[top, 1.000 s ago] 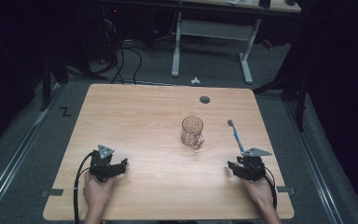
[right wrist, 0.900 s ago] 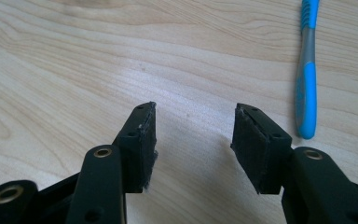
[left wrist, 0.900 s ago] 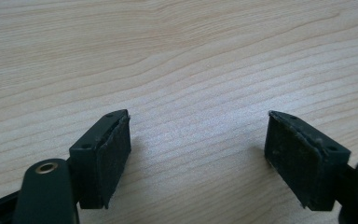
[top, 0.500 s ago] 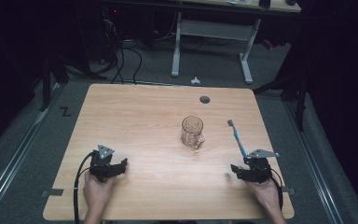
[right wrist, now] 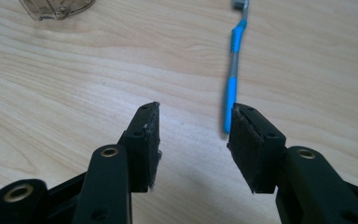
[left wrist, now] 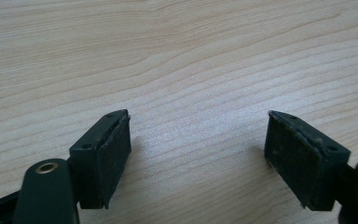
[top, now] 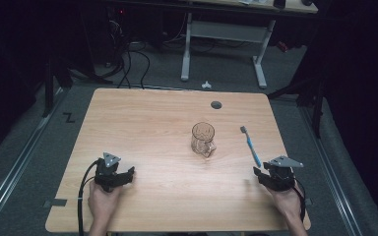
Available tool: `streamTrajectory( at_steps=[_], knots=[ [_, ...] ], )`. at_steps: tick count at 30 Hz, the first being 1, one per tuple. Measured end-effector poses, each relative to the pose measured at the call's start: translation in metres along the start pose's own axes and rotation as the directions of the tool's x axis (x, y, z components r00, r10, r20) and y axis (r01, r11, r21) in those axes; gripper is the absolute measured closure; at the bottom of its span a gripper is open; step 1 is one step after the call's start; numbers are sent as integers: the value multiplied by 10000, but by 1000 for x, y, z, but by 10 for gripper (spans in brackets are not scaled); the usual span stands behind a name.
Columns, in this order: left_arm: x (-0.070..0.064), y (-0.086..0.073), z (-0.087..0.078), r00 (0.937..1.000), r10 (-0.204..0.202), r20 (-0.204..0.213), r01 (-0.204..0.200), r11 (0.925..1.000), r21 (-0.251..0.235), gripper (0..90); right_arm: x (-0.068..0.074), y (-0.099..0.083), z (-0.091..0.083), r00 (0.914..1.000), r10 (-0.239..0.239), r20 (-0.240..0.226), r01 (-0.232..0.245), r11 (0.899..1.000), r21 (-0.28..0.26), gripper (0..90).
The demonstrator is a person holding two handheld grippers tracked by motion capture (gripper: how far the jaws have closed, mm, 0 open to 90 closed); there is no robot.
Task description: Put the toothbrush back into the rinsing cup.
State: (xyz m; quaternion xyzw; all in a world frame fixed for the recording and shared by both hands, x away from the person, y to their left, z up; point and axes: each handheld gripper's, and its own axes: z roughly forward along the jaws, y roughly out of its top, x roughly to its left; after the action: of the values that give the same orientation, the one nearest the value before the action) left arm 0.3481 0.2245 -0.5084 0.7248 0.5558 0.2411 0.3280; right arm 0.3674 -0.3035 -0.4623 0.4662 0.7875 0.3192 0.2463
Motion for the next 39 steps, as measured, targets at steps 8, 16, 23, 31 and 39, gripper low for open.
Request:
streamTrajectory(
  at_steps=[8, 16, 23, 31, 39],
  knots=[
    [0, 0, 0, 10000, -2, -1, 2, 10000, 0, 231, -7, 10, 0, 9992, 360, -154, -357, 9991, 243, 543],
    [0, 0, 0, 10000, -4, -4, 4, 10000, -2, 231, -17, 27, 1, 9984, 417, -372, -390, 9967, 709, 616],
    [0, 0, 0, 10000, -1, -2, 1, 10000, 1, 231, -28, 49, 7, 9968, 638, -492, -579, 9919, 1133, 645],
    [0, 0, 0, 10000, -1, -6, 1, 10000, 0, 231, -34, 77, 17, 9974, 503, -515, -414, 9859, 1621, 654],
    [0, 0, 0, 10000, -5, -1, 5, 10000, -1, 231, -35, 102, 36, 9978, 342, -575, -200, 9726, 2316, 657]
  ],
)
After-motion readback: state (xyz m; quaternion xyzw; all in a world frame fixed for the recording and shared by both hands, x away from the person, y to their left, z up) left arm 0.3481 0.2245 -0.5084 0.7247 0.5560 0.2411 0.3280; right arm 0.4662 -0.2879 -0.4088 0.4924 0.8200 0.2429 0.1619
